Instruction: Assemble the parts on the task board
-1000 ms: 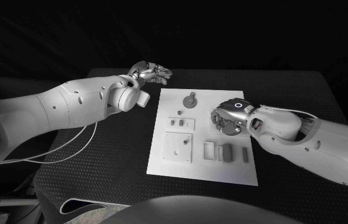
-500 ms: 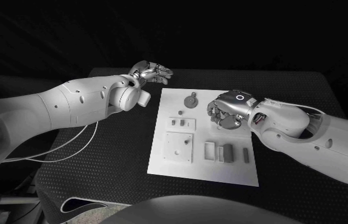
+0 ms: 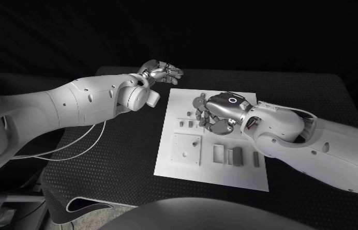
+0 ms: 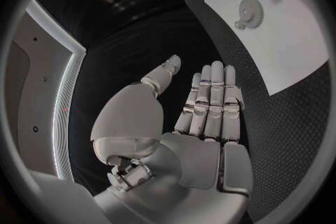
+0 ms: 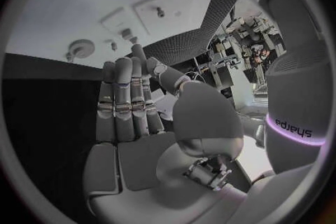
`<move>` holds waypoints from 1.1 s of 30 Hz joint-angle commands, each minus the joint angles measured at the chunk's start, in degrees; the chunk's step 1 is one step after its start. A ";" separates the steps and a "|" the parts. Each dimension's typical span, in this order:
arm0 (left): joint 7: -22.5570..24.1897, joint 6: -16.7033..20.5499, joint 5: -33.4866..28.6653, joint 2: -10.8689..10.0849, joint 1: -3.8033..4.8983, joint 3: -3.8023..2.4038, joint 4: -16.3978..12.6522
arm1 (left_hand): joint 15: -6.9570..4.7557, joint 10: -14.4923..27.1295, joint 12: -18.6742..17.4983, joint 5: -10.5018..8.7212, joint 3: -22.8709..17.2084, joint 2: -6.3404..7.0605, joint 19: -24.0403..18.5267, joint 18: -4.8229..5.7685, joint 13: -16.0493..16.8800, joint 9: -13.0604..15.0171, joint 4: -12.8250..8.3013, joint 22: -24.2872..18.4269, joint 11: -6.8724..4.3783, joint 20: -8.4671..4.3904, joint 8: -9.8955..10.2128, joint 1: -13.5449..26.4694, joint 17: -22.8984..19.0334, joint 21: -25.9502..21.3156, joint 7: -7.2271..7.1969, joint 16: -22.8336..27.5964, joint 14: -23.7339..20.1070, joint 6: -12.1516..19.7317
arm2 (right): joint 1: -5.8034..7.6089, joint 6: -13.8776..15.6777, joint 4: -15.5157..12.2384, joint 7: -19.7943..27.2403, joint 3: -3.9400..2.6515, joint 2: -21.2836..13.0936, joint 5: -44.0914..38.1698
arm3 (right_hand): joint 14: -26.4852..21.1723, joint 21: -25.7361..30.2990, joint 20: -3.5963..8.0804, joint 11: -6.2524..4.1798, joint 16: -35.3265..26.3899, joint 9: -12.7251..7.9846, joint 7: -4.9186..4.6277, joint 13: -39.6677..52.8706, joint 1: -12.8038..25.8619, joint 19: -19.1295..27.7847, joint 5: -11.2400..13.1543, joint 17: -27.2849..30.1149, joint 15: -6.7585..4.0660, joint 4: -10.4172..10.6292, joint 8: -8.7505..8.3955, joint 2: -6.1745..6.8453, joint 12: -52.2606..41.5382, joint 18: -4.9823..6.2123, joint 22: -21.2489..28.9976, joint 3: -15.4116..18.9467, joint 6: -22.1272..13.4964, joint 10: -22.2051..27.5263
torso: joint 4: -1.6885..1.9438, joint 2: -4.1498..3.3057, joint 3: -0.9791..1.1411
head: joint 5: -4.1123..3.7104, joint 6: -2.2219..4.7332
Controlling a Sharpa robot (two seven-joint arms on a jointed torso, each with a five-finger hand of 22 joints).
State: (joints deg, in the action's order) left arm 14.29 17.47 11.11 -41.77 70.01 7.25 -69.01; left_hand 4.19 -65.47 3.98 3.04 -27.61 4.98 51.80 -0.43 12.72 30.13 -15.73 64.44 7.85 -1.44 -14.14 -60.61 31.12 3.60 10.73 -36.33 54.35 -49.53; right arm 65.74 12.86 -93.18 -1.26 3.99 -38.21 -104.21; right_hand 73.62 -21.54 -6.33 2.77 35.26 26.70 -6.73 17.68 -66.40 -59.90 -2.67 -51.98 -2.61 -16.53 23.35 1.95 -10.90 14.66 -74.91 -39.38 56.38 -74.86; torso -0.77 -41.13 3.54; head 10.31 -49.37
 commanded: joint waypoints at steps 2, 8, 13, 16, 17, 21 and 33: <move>0.37 -0.65 -0.32 0.16 0.09 -0.06 -0.04 | 0.00 0.01 0.02 -0.10 0.35 0.01 0.15 0.38 0.07 -0.10 0.00 -0.10 -0.08 -0.02 -0.39 0.51 0.10 0.26 -0.16 0.32 0.55 0.30 | -0.93 -0.04 0.76 2.31 0.75 1.75 1.63 | -0.19 -0.23 0.14 0.14 0.38 1.32 0.25 0.08 -0.55 -0.25 -0.21 -0.10 -0.28 -0.01 0.44 -0.12 0.30 0.34 -1.33 -0.39 0.64 -0.11 | 0.05 0.02 0.05 | 0.44 -0.22; 0.36 -0.67 -0.37 0.32 0.09 -0.06 0.00 | 0.01 0.01 0.02 -0.10 0.36 0.01 0.15 0.38 0.07 -0.11 0.00 -0.12 -0.08 -0.01 -0.40 0.52 0.12 0.25 -0.16 0.35 0.55 0.31 | -2.50 -0.66 2.07 2.73 2.29 4.11 0.90 | -0.24 -0.23 0.14 0.15 0.39 1.35 0.24 0.12 -0.58 -0.20 -0.21 -0.11 -0.28 -0.06 0.41 -0.20 0.35 0.34 -1.32 -0.42 0.60 -0.08 | 0.07 -0.01 0.04 | 0.52 -0.37; 0.43 -0.67 -0.38 0.51 0.11 -0.07 0.00 | 0.01 0.01 0.02 -0.10 0.35 -0.01 0.14 0.38 0.07 -0.11 0.01 -0.13 -0.08 -0.01 -0.40 0.53 0.15 0.25 -0.16 0.37 0.55 0.32 | -4.08 -1.15 3.24 2.65 2.98 5.92 -0.56 | -0.27 -0.24 0.15 0.15 0.40 1.37 0.24 0.15 -0.62 -0.17 -0.21 -0.12 -0.29 -0.10 0.39 -0.22 0.38 0.34 -1.33 -0.44 0.58 -0.06 | 0.03 0.00 0.01 | 0.80 -0.51; 0.43 -0.65 -0.40 0.53 0.13 -0.07 -0.01 | 0.01 0.01 0.02 -0.10 0.35 -0.01 0.14 0.38 0.07 -0.11 0.01 -0.14 -0.08 -0.02 -0.41 0.53 0.16 0.25 -0.16 0.39 0.55 0.31 | -4.84 -1.24 4.22 2.73 3.56 6.95 -1.60 | -0.29 -0.25 0.15 0.15 0.41 1.39 0.24 0.17 -0.63 -0.16 -0.21 -0.13 -0.29 -0.12 0.39 -0.23 0.39 0.34 -1.33 -0.44 0.57 -0.06 | 0.07 0.00 0.02 | 0.98 -0.63; 0.43 -0.65 -0.41 0.56 0.13 -0.07 0.02 | 0.01 0.01 0.02 -0.10 0.35 -0.01 0.14 0.38 0.07 -0.12 0.01 -0.14 -0.08 -0.02 -0.41 0.53 0.17 0.25 -0.16 0.39 0.56 0.31 | -5.06 -1.27 4.54 2.74 3.71 7.27 -1.77 | -0.29 -0.25 0.15 0.15 0.41 1.39 0.24 0.17 -0.64 -0.16 -0.21 -0.13 -0.29 -0.12 0.39 -0.23 0.39 0.34 -1.33 -0.44 0.57 -0.06 | 0.05 0.01 0.04 | 1.09 -0.63; 0.47 -0.65 -0.45 0.66 0.14 -0.07 0.06 | 0.01 0.00 0.02 -0.10 0.35 -0.01 0.14 0.38 0.07 -0.12 0.01 -0.15 -0.08 -0.02 -0.42 0.53 0.19 0.25 -0.16 0.41 0.56 0.31 | -5.80 -1.42 5.66 2.76 4.05 8.37 -2.89 | -0.30 -0.26 0.15 0.14 0.42 1.41 0.24 0.19 -0.67 -0.15 -0.21 -0.14 -0.30 -0.14 0.39 -0.24 0.40 0.34 -1.34 -0.45 0.57 -0.06 | 0.08 0.00 0.06 | 1.24 -0.63; 0.43 -0.74 -0.48 0.85 0.16 -0.07 0.13 | 0.01 0.00 0.02 -0.10 0.36 -0.01 0.13 0.38 0.07 -0.13 0.01 -0.18 -0.08 -0.01 -0.43 0.55 0.26 0.25 -0.16 0.47 0.57 0.32 | -6.75 -2.36 7.40 2.71 4.75 9.47 -4.06 | -0.32 -0.30 0.17 0.13 0.46 1.46 0.25 0.25 -0.75 -0.13 -0.21 -0.16 -0.31 -0.17 0.38 -0.24 0.43 0.34 -1.35 -0.46 0.57 -0.07 | 0.04 0.01 0.04 | 1.67 -0.63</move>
State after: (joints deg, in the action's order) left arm 14.26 17.42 11.02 -41.07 70.08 7.24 -68.82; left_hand 4.19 -65.47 3.95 3.04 -27.61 4.98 51.80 -0.43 12.72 30.09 -15.73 64.35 7.85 -1.44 -14.36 -60.61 31.29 3.60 10.73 -36.11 54.35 -49.53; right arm 59.18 11.90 -85.94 0.99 8.61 -28.77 -106.87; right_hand 73.17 -21.53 -6.34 2.79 35.45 26.69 -6.73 17.89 -66.61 -59.89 -2.65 -52.08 -2.64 -16.78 23.35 1.74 -10.63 14.65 -74.93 -39.45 56.39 -74.86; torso -0.69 -41.13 3.58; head 11.92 -50.00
